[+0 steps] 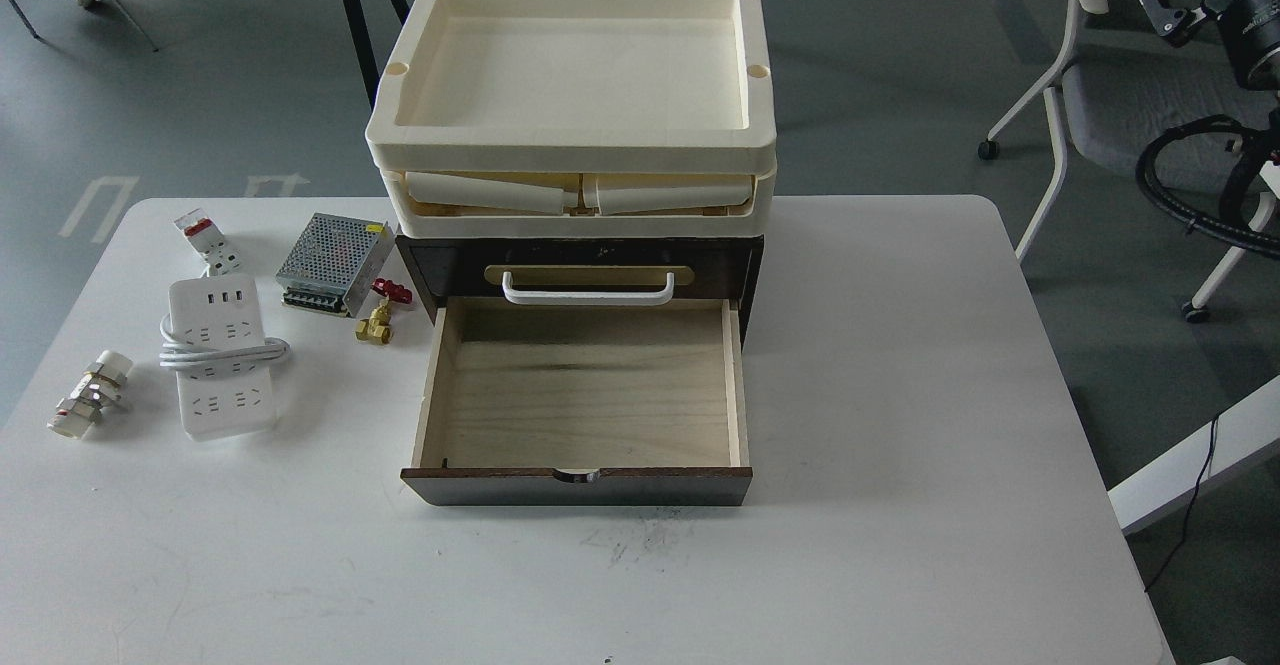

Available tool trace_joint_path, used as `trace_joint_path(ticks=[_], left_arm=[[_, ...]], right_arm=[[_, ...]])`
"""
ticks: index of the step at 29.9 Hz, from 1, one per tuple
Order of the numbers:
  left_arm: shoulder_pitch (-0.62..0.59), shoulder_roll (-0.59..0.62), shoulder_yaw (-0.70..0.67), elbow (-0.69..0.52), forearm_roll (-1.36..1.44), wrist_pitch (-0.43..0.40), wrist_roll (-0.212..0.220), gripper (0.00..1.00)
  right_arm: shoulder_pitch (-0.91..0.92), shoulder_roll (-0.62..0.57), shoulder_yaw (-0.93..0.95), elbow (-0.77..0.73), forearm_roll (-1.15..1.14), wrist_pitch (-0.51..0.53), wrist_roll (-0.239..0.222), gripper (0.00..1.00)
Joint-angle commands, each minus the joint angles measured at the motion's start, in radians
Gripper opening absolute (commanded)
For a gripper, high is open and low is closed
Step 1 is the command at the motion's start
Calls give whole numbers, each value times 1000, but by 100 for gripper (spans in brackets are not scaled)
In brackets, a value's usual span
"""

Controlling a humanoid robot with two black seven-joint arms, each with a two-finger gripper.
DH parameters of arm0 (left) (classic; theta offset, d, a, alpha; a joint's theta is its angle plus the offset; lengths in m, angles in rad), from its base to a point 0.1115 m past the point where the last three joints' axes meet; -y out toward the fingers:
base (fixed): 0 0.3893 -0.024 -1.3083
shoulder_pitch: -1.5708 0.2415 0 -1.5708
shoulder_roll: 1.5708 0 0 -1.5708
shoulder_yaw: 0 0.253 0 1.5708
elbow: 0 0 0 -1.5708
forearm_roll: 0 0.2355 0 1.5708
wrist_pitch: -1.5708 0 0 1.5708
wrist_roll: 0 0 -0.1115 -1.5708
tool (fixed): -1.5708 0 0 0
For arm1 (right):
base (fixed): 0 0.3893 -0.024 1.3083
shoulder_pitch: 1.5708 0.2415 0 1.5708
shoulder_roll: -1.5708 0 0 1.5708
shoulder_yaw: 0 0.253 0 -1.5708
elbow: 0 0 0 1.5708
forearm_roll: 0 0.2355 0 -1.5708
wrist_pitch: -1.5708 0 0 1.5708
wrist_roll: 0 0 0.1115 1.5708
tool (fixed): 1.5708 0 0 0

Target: Put charging cable into cabinet

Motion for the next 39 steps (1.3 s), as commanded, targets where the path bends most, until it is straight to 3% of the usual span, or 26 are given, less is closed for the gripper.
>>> trace_joint_path(ticks=[1, 2, 5, 7, 14, 17, 21, 25, 28, 32, 39], left_arm=[[2, -47, 7, 98, 4, 0, 12, 100], [5, -48, 14, 109, 7, 0, 28, 100], [5, -48, 24, 117, 4, 0, 130, 100], [2, -47, 18, 127, -7, 0, 155, 100], [16, -74, 2, 153, -30, 0, 152, 100], [16, -74, -24, 153, -65, 0, 129, 100], [45, -70, -139, 74, -97, 0, 68, 100], [50, -70, -318, 68, -106, 0, 59, 100], [57, -68, -371, 34, -111, 0, 49, 100], [137, -50, -369, -159, -99, 0, 48, 100], [255, 290, -371, -687, 111, 0, 49, 100]], right_arm=[[-23, -21, 6, 3, 2, 0, 0, 100], [-27, -26, 10, 3, 2, 0, 0, 100], [-22, -29, 20, -5, 2, 0, -2, 100], [-16, -35, 31, -5, 2, 0, -3, 100], [-13, -48, 31, -1, 2, 0, -3, 100], [-14, -48, 33, -1, 2, 0, -3, 100], [-13, -45, 36, -1, 2, 0, -3, 100], [-13, -35, 45, -1, 2, 0, -2, 100], [-11, -34, 46, -1, 2, 0, -2, 100], [-11, -32, 45, 11, 2, 0, -2, 100], [-14, -25, 45, 37, 2, 0, -2, 100]])
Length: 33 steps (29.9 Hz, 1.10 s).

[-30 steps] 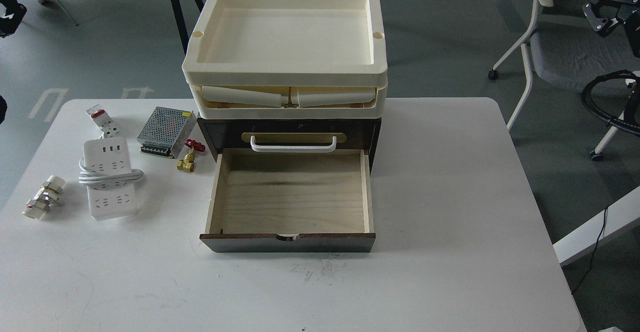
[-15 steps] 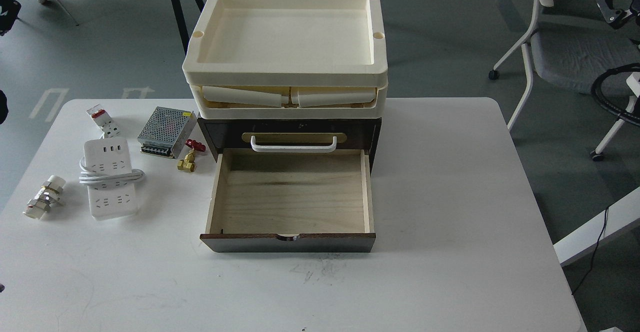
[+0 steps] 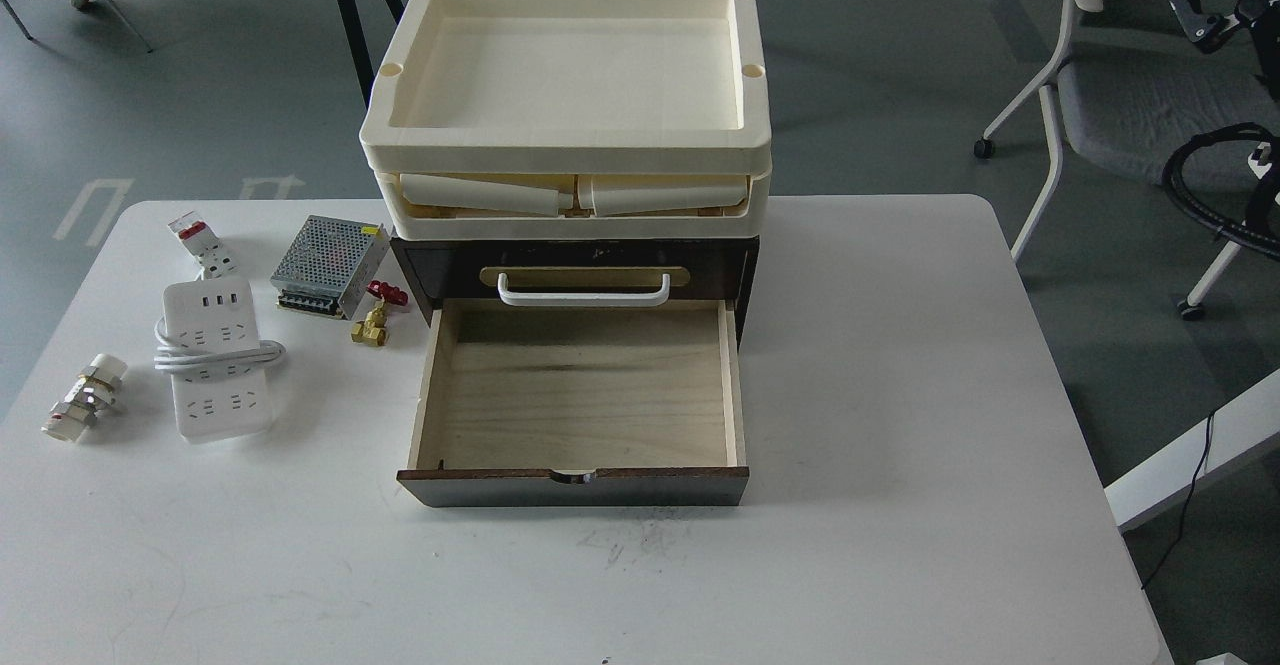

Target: Put charging cable into cabinet

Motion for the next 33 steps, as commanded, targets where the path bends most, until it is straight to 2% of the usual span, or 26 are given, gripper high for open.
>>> trace_joint_path(ticks=[1, 5, 9, 14, 18, 19, 21, 25, 30, 33], left_arm=[[38, 156, -2, -215, 168, 0, 1, 100], [42, 275, -2, -346, 464, 0, 1, 100], [45, 384, -1, -490, 874, 0, -3, 99], [47, 435, 54, -567, 1310, 0, -6, 99], [48, 437, 192, -558, 1683, 0, -33, 99], [48, 434, 246, -556, 1804, 0, -57, 99], [47, 434, 365, -541, 2011, 0, -136, 99], [45, 426, 502, -483, 2170, 0, -140, 99], [44, 325, 536, -400, 2244, 0, -140, 99], [33, 236, 536, -294, 2244, 4, -140, 98]], right_arm=[[-2, 10, 0, 1, 0, 0, 1, 100], [-13, 21, 0, 3, 0, 0, 1, 100], [-34, 7, 3, 3, 0, 0, 1, 100], [-56, -5, 3, 0, 0, 0, 3, 100], [-69, -15, 3, 0, 0, 0, 5, 100], [-74, -16, 3, 0, 0, 0, 5, 100], [-80, -19, 3, 0, 0, 0, 5, 100], [-91, -19, 3, -2, 0, 0, 5, 100], [-97, -19, 3, -2, 0, 0, 6, 100], [-105, -19, 3, -2, 0, 0, 6, 100]])
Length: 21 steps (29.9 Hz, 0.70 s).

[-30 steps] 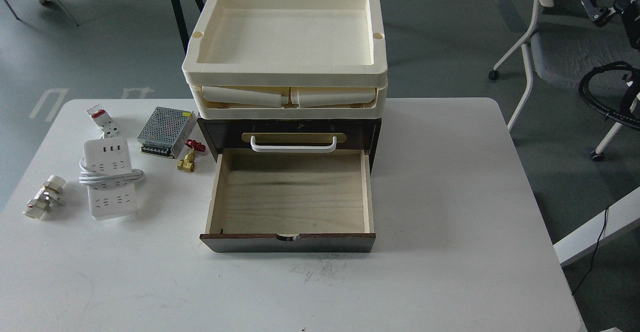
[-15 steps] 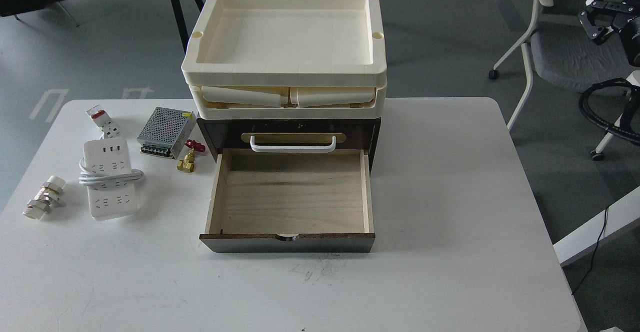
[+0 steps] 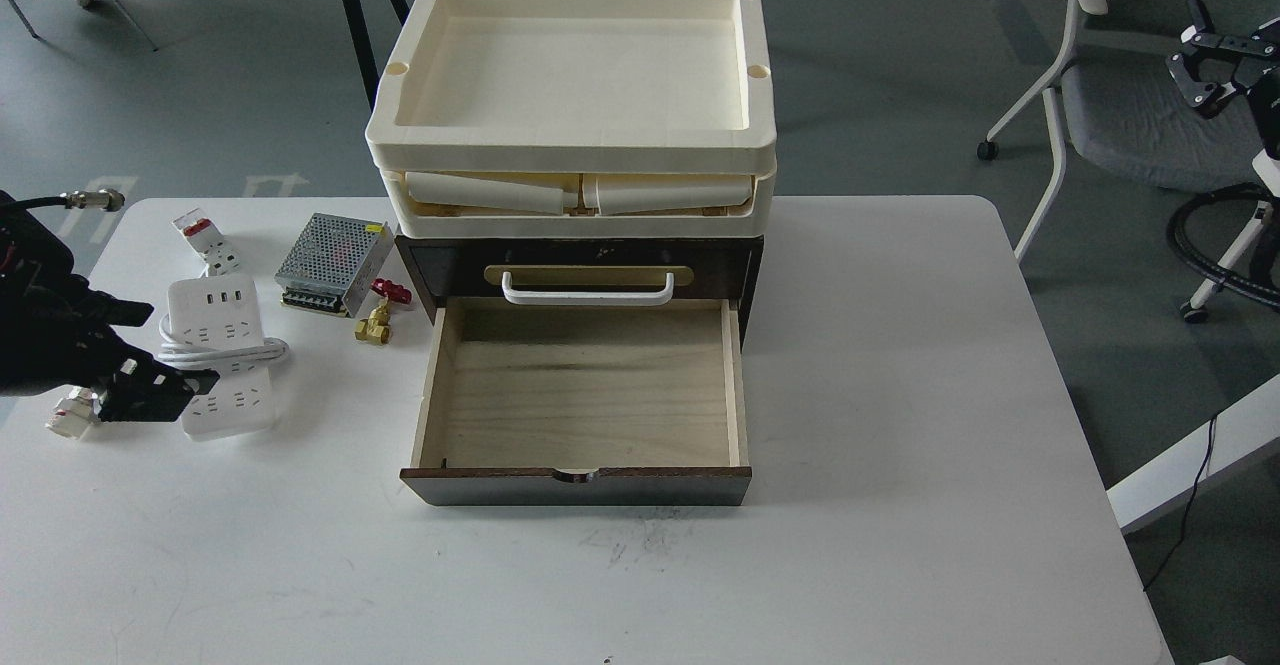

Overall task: Put charging cable into cabinet
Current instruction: 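Reach the left gripper down to the coiled grey charging cable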

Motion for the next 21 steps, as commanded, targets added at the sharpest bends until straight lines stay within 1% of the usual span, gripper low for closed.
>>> trace_joint_path(ticks=[1, 4, 7, 15, 18, 21], left_arm=[[-11, -105, 2, 125, 13, 19, 0, 98], [-11, -159, 2, 197, 13, 50, 0, 98], [-13, -211, 2, 264, 13, 57, 0, 96], [-22, -323, 14, 366, 13, 84, 0, 95], [-29, -347, 28, 418, 13, 128, 0, 95], [-46, -384, 31, 494, 13, 160, 0, 95]], right_arm=[[-8, 0, 1, 0, 0, 0, 0, 100], [-11, 0, 2, 0, 0, 0, 0, 100], [-17, 0, 1, -1, 0, 0, 0, 100], [-28, 0, 1, 0, 0, 0, 2, 100], [-31, 0, 1, -1, 0, 0, 2, 100], [-31, 0, 1, -3, 0, 0, 2, 100]])
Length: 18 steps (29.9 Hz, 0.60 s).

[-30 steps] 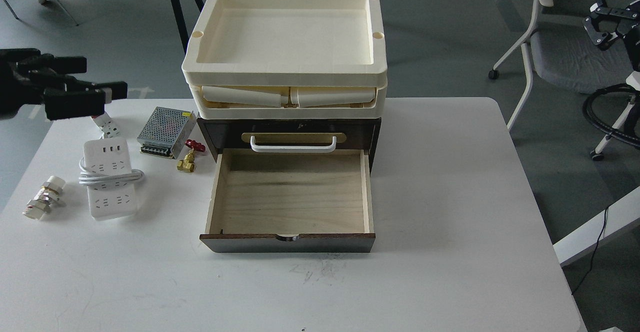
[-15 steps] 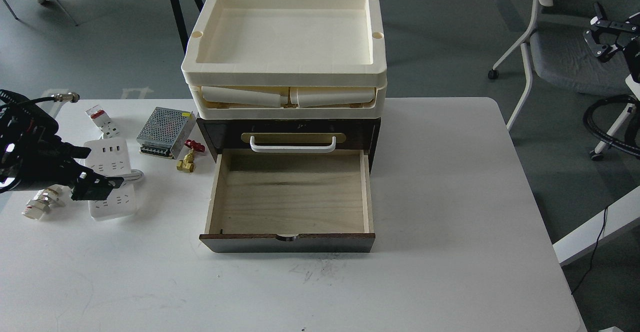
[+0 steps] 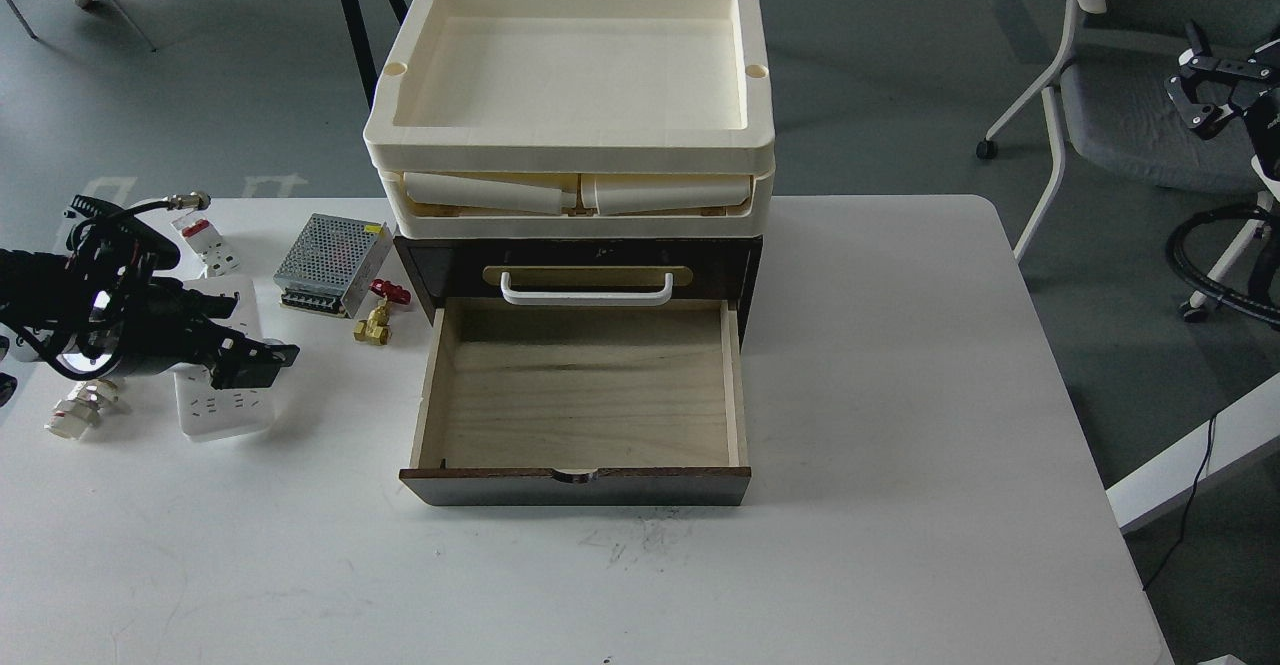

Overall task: Put charging cable into cabinet
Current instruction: 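Reach the left gripper down to the coiled grey charging cable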

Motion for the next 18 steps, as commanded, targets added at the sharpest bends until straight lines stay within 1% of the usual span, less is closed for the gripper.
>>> trace_joint_path(ticks=[1, 8, 12, 18], left_arm=[[-14, -37, 11, 89, 0, 40, 0, 95], [-43, -43, 129, 157, 0, 105, 0, 95], [-41, -60, 144, 183, 0, 128, 0, 95], [-37, -81, 150, 212, 0, 138, 0, 91]], right_arm=[[-2, 0, 0, -3, 0, 0, 0, 100], [-8, 0, 0, -3, 0, 0, 2, 100], [-11, 0, 2, -3, 0, 0, 2, 100], [-19, 0, 2, -3, 0, 0, 2, 100]])
